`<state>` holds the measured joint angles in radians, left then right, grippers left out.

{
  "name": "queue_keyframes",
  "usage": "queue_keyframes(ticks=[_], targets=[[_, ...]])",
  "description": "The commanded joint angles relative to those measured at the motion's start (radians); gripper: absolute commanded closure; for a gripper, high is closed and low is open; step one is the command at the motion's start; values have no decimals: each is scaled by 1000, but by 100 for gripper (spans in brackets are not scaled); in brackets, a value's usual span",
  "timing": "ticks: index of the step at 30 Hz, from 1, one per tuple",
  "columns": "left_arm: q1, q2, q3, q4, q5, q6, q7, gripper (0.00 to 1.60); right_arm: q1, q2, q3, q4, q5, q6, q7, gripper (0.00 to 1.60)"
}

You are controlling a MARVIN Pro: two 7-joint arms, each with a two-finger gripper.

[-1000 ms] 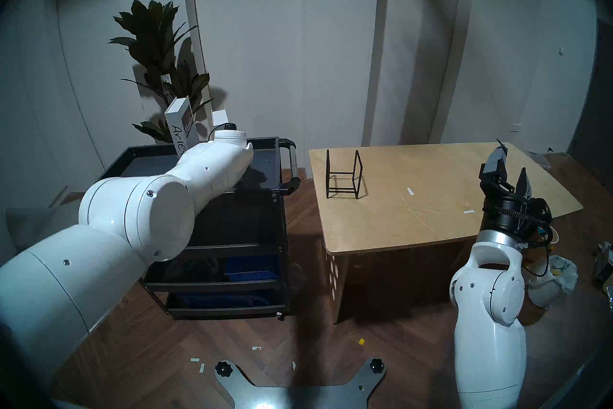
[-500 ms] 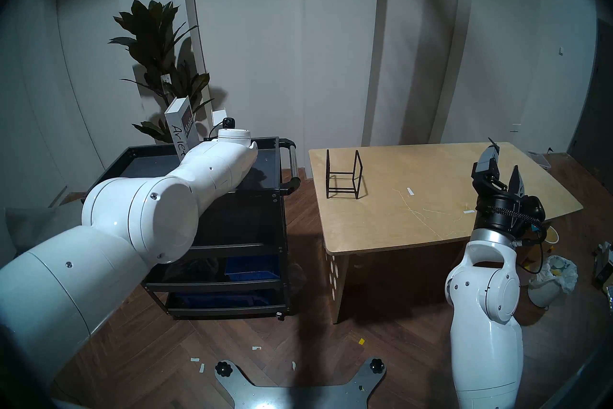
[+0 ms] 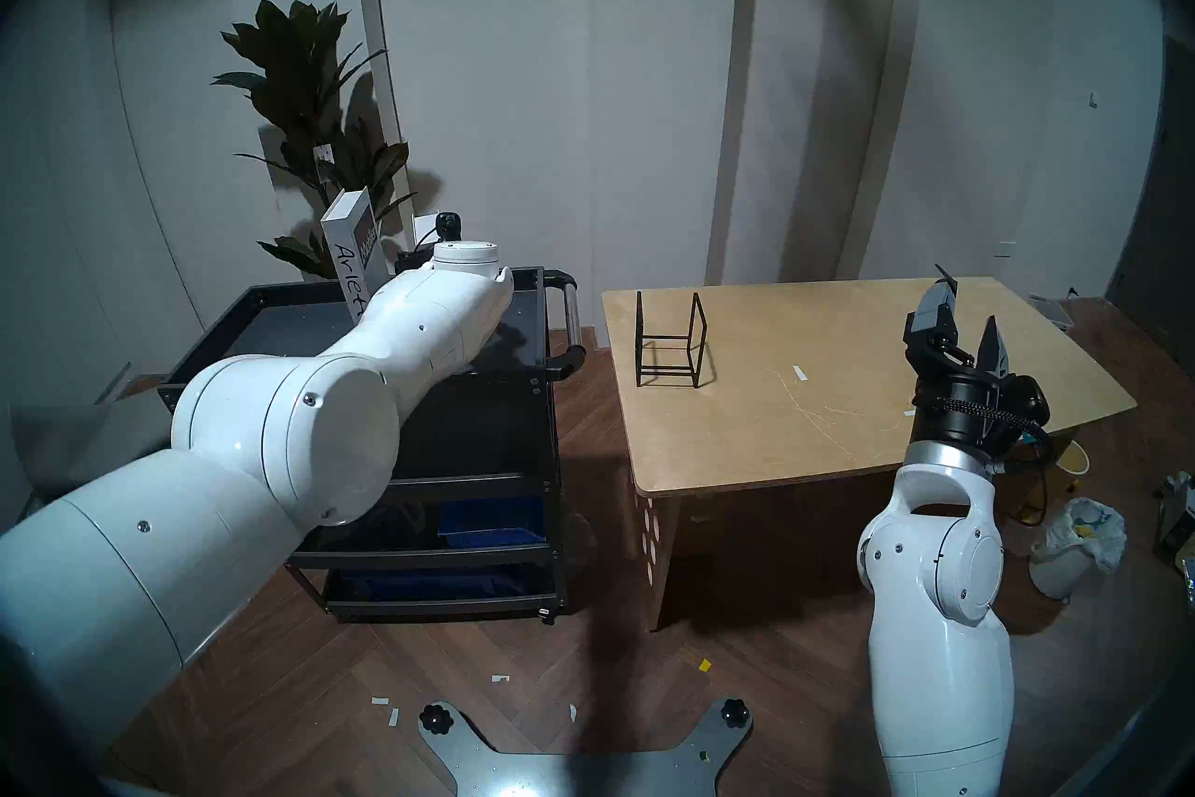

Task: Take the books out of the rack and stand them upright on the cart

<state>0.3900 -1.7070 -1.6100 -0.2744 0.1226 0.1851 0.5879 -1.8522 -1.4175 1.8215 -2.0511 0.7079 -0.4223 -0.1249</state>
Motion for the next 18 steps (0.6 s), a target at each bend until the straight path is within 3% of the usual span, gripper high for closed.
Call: queue_keyframes(ticks=[1, 18], targets=[[11, -19, 28, -95, 27, -28, 30, 0, 21, 4, -6, -11, -11, -3, 0, 0], [118, -25, 117, -302, 107, -35, 125, 0, 40, 11, -33, 9, -30, -1, -3, 0]])
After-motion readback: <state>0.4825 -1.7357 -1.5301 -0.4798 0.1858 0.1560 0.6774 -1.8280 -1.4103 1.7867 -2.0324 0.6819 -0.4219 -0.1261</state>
